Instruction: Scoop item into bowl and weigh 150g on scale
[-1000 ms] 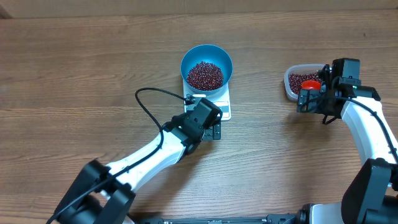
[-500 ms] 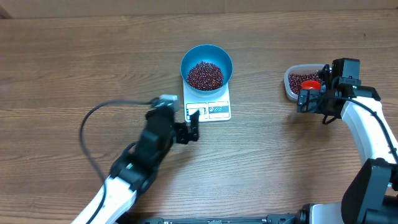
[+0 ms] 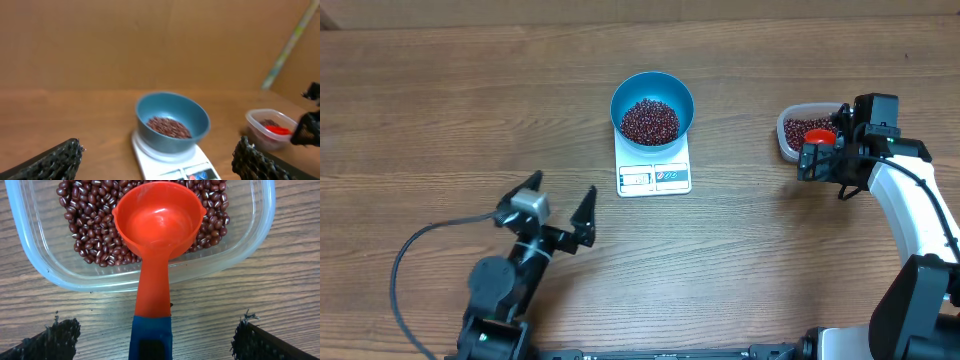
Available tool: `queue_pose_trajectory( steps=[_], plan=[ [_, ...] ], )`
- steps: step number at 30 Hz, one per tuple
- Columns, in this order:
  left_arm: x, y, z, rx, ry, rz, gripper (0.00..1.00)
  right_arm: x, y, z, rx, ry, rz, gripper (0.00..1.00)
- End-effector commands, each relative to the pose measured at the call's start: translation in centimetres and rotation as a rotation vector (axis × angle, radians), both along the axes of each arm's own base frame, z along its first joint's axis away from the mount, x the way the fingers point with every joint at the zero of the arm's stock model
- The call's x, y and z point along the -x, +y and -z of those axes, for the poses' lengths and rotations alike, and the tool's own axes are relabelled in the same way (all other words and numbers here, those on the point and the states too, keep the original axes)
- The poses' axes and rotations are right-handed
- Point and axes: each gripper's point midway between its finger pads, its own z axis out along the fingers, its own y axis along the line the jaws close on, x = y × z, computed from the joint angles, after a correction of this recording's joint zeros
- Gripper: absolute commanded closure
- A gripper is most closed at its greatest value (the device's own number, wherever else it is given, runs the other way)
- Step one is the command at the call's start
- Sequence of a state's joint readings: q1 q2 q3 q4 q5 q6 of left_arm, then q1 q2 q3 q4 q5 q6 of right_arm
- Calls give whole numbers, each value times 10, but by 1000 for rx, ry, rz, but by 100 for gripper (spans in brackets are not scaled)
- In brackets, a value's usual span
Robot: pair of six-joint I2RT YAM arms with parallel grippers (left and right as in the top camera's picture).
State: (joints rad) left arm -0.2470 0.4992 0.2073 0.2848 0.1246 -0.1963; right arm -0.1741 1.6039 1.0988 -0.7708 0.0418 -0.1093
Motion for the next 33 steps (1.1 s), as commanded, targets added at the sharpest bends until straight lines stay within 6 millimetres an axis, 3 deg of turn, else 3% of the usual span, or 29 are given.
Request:
queue_pose_trajectory(
  steps=[1,11,22,33],
  plan=[
    [8,4,0,-80,-70,21,0,1,0,2,9,5,-5,0],
    [21,29,27,-103,-132,-68,0,1,0,2,9,5,-5,0],
    [29,51,67,-195,3,-153,1,1,0,2,9,5,-5,0],
    [27,59,67,-284,-15,-189,1,1,0,2,9,5,-6,0]
  ],
)
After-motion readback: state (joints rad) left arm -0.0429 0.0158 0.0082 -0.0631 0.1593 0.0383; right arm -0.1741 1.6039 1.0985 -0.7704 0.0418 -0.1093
